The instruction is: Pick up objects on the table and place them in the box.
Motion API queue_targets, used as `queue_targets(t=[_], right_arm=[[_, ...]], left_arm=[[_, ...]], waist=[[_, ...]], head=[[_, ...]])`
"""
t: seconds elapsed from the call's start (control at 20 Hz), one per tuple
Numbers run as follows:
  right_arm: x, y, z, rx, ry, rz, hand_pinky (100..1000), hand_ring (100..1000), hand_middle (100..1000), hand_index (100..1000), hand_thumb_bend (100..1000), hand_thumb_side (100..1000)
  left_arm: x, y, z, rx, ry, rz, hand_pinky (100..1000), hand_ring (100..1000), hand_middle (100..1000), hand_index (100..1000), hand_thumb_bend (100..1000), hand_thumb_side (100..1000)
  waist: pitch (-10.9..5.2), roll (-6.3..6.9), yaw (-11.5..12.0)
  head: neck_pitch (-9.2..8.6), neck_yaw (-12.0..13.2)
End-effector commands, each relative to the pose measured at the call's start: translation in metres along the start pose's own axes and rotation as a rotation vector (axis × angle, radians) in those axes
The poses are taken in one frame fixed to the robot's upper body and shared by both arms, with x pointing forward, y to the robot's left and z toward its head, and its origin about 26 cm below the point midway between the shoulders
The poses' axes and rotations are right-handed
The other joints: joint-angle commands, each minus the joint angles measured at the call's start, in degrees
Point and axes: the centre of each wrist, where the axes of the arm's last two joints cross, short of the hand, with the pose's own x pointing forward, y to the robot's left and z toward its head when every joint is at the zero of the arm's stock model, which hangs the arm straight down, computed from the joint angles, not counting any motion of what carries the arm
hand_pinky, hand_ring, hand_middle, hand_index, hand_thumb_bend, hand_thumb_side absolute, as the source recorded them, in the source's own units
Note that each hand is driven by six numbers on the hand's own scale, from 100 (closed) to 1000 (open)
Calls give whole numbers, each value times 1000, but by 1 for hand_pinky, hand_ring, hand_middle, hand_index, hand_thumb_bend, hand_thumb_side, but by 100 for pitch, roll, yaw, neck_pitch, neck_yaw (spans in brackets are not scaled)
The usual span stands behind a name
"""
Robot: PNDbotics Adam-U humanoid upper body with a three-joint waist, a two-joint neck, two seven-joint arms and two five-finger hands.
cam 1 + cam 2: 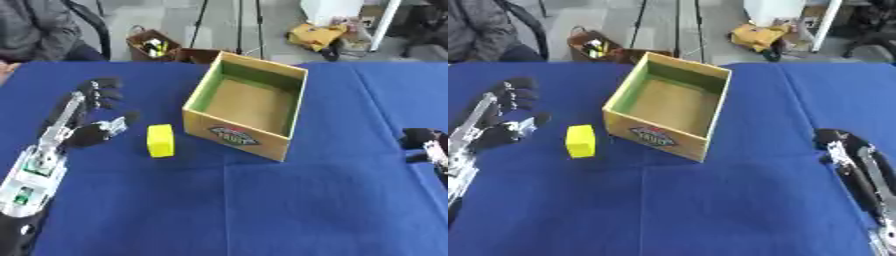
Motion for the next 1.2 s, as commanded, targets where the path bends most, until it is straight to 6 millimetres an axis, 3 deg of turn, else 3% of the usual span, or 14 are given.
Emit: queue_targets(t=[0.05,0.45,0.5,0.65,0.9,1.2], right_arm=[[2,-6,-2,-9,-12,6,615,723,664,786,100,979],[2,-6,-2,-8,-12,7,615,723,664,786,100,978],[2,-6,-1,2,-10,11,615,722,663,786,100,979],[2,-5,-1,24,-14,20,615,722,663,786,100,979],[3,-3,-3,24,-19,9,615,722,663,786,100,979],[3,-4,-2,14,-16,8,615,722,663,786,100,979]], left_arm=[[11,12,-6,3,-38,-43,709,749,760,856,663,410],[12,13,-6,1,-40,-46,719,752,762,857,663,411],[14,14,-9,-16,-38,-63,802,774,787,875,693,448],[17,20,-24,-105,4,-154,805,774,786,874,693,451],[29,38,-50,-244,86,-348,800,770,778,870,686,459],[49,31,-69,-354,118,-466,800,770,778,870,686,461]], waist=[[-90,6,-7],[-92,9,-10],[-127,61,-59],[-156,135,-168],[-124,85,-205],[-112,61,-154]], head=[[-7,10],[-5,13],[30,59],[57,133],[25,161],[10,112]])
